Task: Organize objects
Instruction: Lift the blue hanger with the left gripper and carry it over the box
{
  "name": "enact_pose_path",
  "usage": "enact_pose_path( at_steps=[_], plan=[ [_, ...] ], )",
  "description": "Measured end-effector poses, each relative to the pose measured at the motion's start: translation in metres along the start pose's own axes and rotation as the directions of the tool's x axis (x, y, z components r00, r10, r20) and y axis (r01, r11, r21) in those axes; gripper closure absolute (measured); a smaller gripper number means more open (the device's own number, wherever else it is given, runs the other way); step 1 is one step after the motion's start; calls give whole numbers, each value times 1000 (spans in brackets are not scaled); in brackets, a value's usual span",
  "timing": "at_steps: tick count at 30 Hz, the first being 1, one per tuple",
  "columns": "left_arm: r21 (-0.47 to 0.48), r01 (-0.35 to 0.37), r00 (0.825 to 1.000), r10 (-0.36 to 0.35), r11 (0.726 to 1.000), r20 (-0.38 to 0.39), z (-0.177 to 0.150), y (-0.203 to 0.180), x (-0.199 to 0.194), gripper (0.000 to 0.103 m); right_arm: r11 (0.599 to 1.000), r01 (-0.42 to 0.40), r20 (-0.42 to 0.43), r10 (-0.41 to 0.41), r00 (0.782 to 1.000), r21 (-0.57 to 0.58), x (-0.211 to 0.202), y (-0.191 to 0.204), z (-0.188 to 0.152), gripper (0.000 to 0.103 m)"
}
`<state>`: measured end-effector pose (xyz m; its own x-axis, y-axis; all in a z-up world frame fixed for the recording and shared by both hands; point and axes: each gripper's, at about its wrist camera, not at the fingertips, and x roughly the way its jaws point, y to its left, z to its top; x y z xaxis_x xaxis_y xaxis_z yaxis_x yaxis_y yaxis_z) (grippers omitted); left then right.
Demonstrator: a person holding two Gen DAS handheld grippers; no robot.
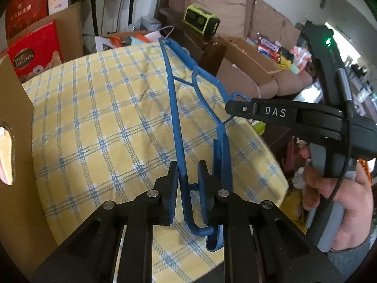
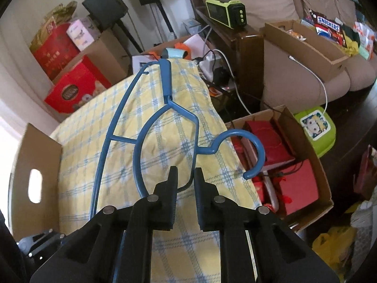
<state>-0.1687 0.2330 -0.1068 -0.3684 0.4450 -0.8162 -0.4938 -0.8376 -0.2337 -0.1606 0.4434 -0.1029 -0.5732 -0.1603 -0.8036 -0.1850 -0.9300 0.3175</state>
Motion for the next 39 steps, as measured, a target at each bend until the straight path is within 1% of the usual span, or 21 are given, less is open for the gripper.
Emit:
enact_pose_path(
  at_steps=[3, 5, 6, 9, 12, 14, 16, 17, 18, 19, 20, 25, 27, 30, 32, 37, 39],
  plan=[
    [7, 9, 1000, -9, 1000, 24, 0, -1, -18, 88, 1000, -27, 23, 27, 999, -8, -16, 8, -1, 90],
    [10, 21, 999, -22, 1000, 38, 0, -1, -30, 93, 997, -74, 48, 75, 996, -23, -31, 17, -1, 91],
    [8, 33, 999, -33, 999, 37, -1, 0, -37, 95, 996, -80, 57, 82, 995, -34, -37, 23, 0, 91],
    [2, 49, 998, -49, 999, 36, -2, -1, -49, 96, 993, -72, 87, 81, 993, -98, -55, 45, 2, 91],
    [-11, 2, 999, -2, 1000, 38, -2, 2, -52, 97, 995, -31, 81, 39, 996, -100, -57, 49, 2, 90],
    [-14, -5, 999, 5, 1000, 34, -5, 6, -51, 97, 995, 9, 65, -2, 998, -103, -51, 45, -3, 89],
    [-9, -18, 999, 18, 1000, 34, -10, 8, -53, 97, 994, 31, 54, -25, 998, -101, -46, 36, -9, 88],
    [-5, -26, 999, 26, 1000, 34, -12, 9, -54, 97, 994, 49, 50, -44, 998, -102, -44, 31, -11, 79],
    [-3, -29, 999, 30, 1000, 34, -14, 10, -56, 97, 992, 74, 47, -70, 996, -105, -40, 26, -13, 69],
    [0, -33, 999, 33, 999, 34, -15, 11, -57, 97, 990, 91, 38, -87, 995, -111, -37, 23, -14, 64],
    [2, -34, 999, 34, 999, 34, -17, 10, -58, 97, 988, 105, 28, -103, 994, -113, -32, 19, -14, 61],
    [-4, -31, 999, 31, 1000, 23, -24, 15, -55, 97, 992, 93, -28, -96, 995, -86, -16, 4, -18, 60],
    [-6, -32, 999, 32, 999, 21, -27, 15, -55, 97, 994, 91, -37, -93, 995, -63, -15, -2, -22, 57],
    [-11, -30, 999, 30, 999, 16, -29, 17, -55, 97, 998, 64, -39, -65, 997, -29, -21, -15, -28, 57],
    [-13, -28, 1000, 28, 1000, 12, -30, 19, -54, 97, 996, 82, -40, -83, 996, -28, -27, -21, -33, 56],
    [-24, -19, 1000, 19, 1000, 4, -35, 20, -53, 97, 992, 123, -85, -125, 989, -29, -23, -39, -45, 56],
    [-23, -9, 1000, 9, 1000, -5, -37, 18, -52, 97, 995, 97, -89, -97, 991, -2, -22, -47, -47, 56]
  ],
)
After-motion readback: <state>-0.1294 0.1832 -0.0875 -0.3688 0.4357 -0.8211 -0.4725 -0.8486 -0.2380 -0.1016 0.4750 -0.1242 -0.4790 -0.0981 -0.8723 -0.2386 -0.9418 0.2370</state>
